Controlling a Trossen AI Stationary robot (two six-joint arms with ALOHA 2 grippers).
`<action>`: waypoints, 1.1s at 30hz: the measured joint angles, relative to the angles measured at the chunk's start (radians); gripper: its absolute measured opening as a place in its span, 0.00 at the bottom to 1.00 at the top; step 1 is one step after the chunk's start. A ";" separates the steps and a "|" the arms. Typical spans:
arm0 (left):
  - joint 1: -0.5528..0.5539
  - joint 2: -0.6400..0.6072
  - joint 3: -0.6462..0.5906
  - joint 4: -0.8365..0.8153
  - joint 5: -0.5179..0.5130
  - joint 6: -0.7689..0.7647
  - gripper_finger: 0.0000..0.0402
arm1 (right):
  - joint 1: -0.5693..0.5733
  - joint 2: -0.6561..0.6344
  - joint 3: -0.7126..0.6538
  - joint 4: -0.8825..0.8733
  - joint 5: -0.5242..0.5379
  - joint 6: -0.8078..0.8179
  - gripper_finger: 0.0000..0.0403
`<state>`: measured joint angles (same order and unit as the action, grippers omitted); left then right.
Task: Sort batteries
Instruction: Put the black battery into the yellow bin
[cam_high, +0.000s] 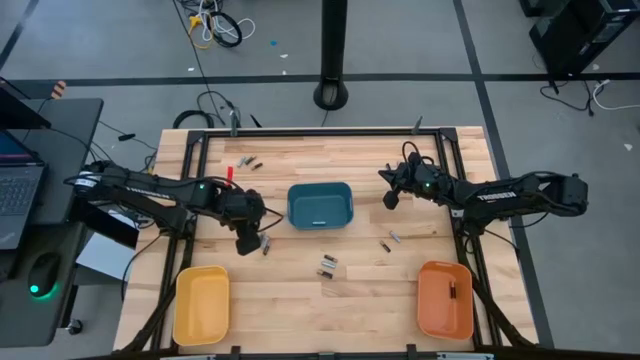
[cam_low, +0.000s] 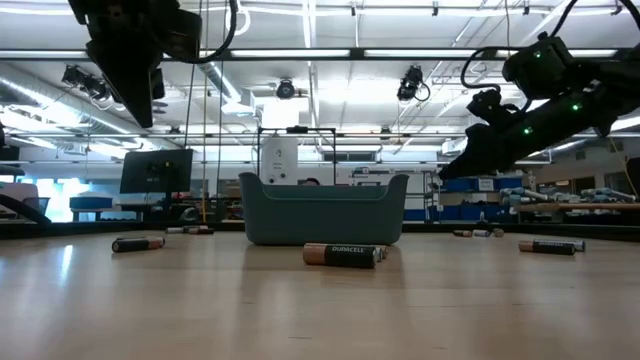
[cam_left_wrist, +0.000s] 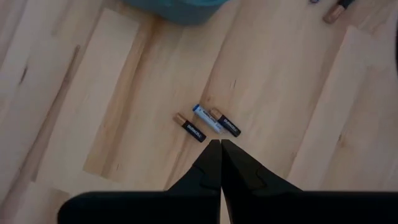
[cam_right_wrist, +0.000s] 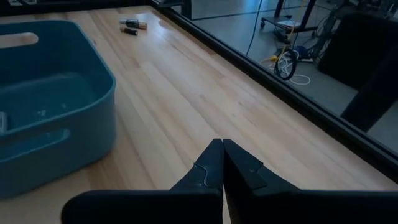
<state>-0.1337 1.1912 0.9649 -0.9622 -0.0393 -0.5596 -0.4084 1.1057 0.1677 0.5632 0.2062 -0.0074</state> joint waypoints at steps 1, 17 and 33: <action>0.000 0.000 0.000 0.000 -0.001 -0.019 0.02 | 0.000 0.000 0.000 0.001 0.000 -0.002 0.02; 0.001 0.175 -0.028 0.018 -0.014 -0.175 0.02 | 0.000 0.000 0.000 0.005 -0.002 -0.012 0.02; 0.089 0.122 -0.141 0.099 -0.027 -0.132 0.02 | 0.000 0.000 0.000 0.005 -0.002 -0.015 0.02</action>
<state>-0.0448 1.3132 0.8237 -0.8636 -0.0664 -0.6918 -0.4084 1.1057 0.1680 0.5678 0.2047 -0.0225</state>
